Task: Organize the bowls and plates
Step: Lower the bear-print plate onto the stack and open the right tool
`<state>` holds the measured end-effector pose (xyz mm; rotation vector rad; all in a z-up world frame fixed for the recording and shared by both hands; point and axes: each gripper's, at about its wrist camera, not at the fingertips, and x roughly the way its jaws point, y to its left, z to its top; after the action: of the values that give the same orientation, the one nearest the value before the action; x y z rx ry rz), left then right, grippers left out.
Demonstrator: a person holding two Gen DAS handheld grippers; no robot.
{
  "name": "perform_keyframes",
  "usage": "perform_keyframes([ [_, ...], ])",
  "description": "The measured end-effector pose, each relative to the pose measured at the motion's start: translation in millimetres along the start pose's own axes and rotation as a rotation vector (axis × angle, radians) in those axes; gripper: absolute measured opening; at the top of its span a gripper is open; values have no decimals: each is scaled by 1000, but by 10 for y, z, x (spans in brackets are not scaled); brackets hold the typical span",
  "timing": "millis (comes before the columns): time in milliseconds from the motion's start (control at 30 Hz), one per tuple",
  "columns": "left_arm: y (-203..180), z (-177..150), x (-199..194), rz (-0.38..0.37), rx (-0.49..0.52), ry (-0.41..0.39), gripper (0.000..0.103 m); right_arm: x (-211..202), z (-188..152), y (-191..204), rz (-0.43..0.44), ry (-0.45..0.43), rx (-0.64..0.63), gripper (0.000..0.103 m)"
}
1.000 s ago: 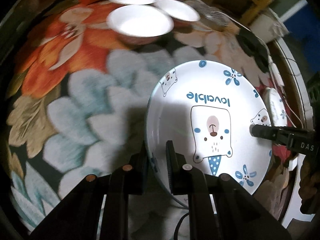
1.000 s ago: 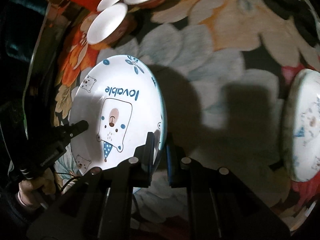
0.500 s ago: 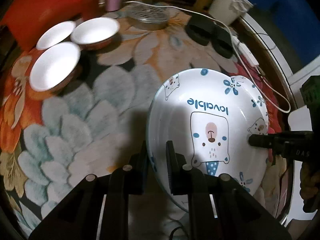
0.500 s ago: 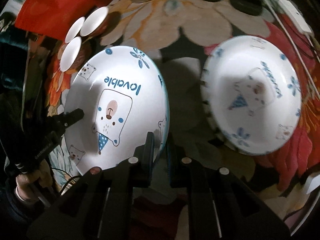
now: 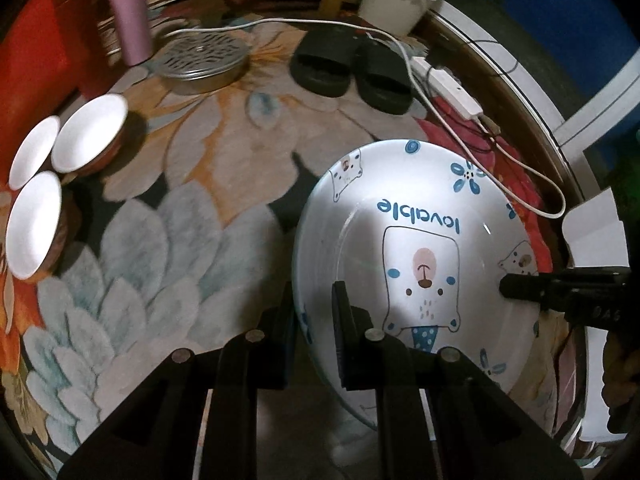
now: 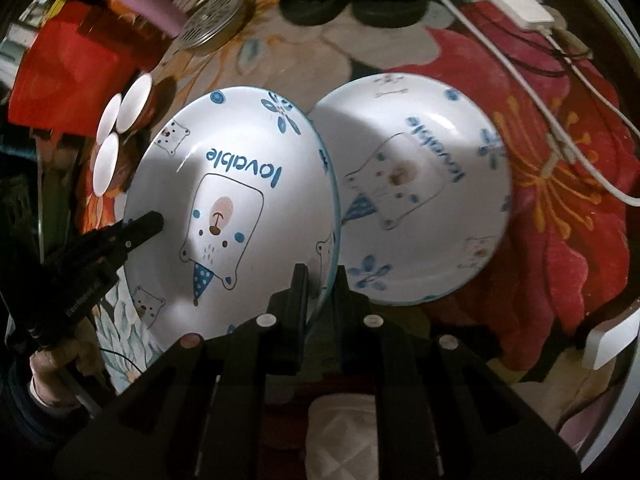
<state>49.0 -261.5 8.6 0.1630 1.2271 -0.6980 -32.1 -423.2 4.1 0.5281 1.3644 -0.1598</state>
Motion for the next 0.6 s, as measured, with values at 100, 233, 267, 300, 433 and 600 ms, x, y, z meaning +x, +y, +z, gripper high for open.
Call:
perform_keyframes([
  [100, -137, 86, 88, 0, 24, 8, 15, -30, 13, -135, -6, -7, 28, 12],
  [233, -331, 204, 237, 4, 68, 20, 15, -52, 56, -352, -13, -16, 78, 12],
  [267, -378, 228, 280, 4, 77, 24, 15, -62, 68, -410, -20, -22, 88, 12],
  [300, -429, 254, 333, -2, 84, 30, 15, -70, 77, -442, -25, -25, 92, 12],
  [433, -586, 315, 477, -13, 100, 44, 15, -89, 107, -649, -43, -34, 128, 12],
  [600, -742, 393, 614, -9, 123, 52, 15, -87, 118, -841, -47, -38, 161, 12],
])
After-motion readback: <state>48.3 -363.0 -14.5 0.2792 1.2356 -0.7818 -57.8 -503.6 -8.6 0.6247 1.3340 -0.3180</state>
